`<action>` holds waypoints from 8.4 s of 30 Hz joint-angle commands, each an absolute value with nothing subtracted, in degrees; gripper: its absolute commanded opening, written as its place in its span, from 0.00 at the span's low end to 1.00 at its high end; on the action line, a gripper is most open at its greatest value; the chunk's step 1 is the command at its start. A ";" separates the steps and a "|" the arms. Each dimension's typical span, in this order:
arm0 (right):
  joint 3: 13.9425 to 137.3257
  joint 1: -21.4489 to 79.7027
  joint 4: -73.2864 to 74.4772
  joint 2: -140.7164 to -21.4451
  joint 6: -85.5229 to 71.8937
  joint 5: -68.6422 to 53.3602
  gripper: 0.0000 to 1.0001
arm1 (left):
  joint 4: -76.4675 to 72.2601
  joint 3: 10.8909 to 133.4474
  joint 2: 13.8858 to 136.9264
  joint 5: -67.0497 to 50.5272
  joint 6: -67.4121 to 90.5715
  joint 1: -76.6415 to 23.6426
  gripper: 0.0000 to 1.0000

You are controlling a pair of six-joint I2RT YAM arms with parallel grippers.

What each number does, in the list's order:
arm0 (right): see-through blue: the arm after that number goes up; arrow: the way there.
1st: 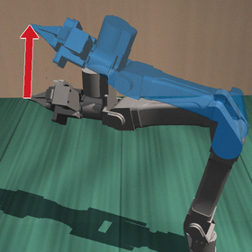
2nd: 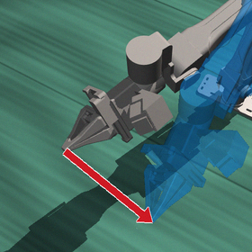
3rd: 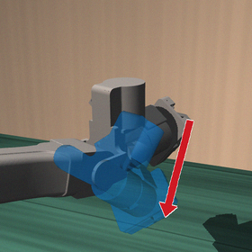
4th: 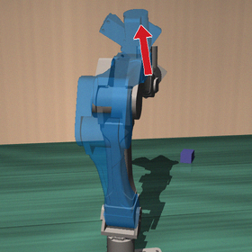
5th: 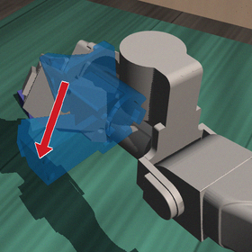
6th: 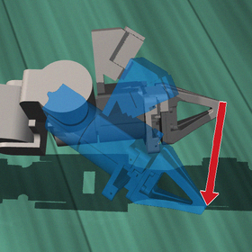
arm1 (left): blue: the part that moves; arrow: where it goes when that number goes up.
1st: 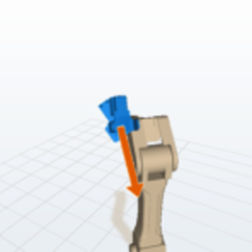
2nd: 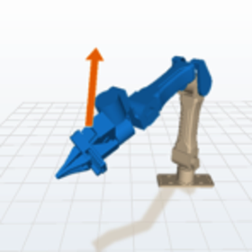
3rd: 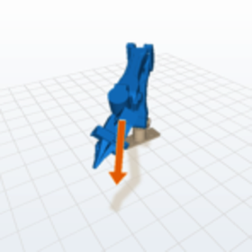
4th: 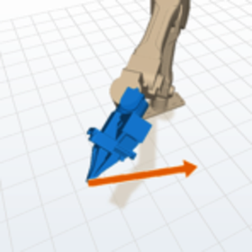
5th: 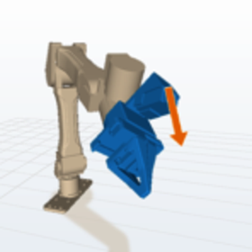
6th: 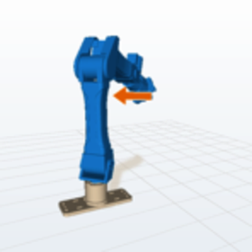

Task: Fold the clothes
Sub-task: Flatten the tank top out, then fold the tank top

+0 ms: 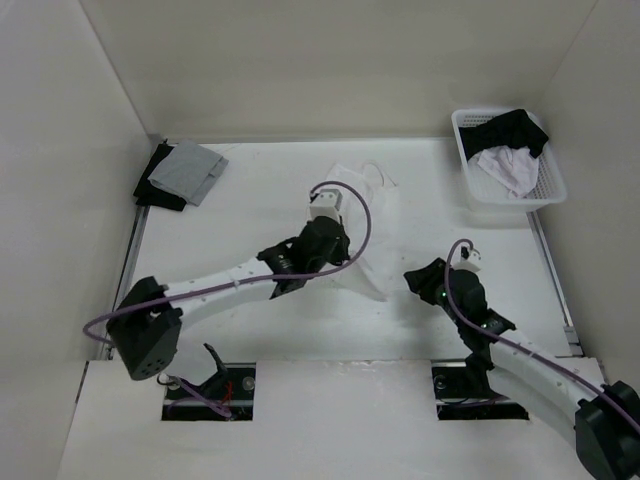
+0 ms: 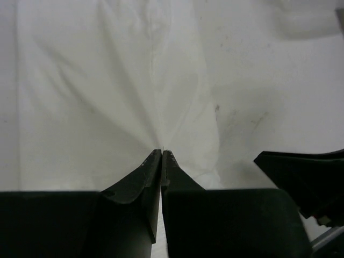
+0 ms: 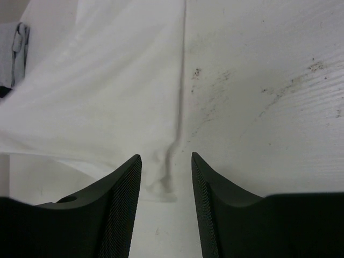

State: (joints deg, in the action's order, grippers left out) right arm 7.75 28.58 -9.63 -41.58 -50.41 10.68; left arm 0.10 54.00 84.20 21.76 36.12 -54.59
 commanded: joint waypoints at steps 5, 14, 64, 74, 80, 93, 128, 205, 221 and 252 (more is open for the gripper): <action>11.68 29.04 -14.93 -49.72 -48.43 10.55 0.53 | -1.49 47.82 66.73 19.34 40.68 -41.20 0.01; 20.82 31.59 -27.68 -72.05 -50.27 5.37 0.58 | -3.86 34.55 53.18 11.35 54.66 -15.71 0.02; 37.78 32.40 -2.12 -42.36 -39.91 15.47 0.04 | 0.35 30.94 29.27 0.51 60.65 -22.53 0.02; 45.14 20.97 -19.85 -75.54 -41.40 1.78 0.04 | -4.21 17.60 32.43 3.78 61.96 -21.76 0.02; 69.40 20.78 -15.75 -97.45 -40.78 -3.51 0.13 | -7.12 10.38 33.57 0.80 63.46 -12.98 0.02; 29.65 29.38 -16.18 -72.54 -45.34 -2.29 0.05 | -10.19 7.82 38.58 -8.35 61.17 -1.71 0.04; 17.84 42.05 -28.12 -79.46 -57.39 -3.52 0.10 | -9.84 9.32 39.90 -7.82 57.75 -1.98 0.04; 23.84 23.94 -22.49 -67.68 -47.28 -10.29 0.03 | -38.50 6.52 64.96 -20.56 67.50 7.16 0.03; 11.50 45.04 1.82 -33.77 -58.01 1.66 0.04 | 12.28 3.06 6.60 -21.99 68.83 3.30 0.03; 88.30 9.45 -10.64 -117.39 -48.07 -19.34 0.29 | -19.62 79.61 115.12 4.22 63.28 -5.49 0.20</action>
State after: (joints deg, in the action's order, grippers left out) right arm 82.87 9.54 -9.58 -113.16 -46.63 -17.19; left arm -21.02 74.41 112.31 3.55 65.28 -6.17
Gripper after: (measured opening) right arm 0.242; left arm 0.164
